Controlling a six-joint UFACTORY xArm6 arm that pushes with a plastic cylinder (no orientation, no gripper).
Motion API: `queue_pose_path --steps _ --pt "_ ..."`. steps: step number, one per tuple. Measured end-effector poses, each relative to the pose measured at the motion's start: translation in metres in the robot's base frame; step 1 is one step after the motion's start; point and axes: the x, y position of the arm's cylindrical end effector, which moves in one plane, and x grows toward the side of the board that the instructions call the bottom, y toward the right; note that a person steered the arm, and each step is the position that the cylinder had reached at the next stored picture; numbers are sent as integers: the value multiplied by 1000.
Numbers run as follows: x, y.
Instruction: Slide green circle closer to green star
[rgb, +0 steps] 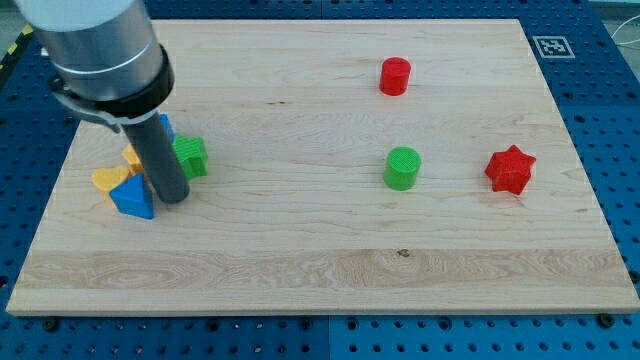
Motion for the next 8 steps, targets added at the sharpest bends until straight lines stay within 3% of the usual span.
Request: queue_pose_path --steps 8 --pt "-64 165"
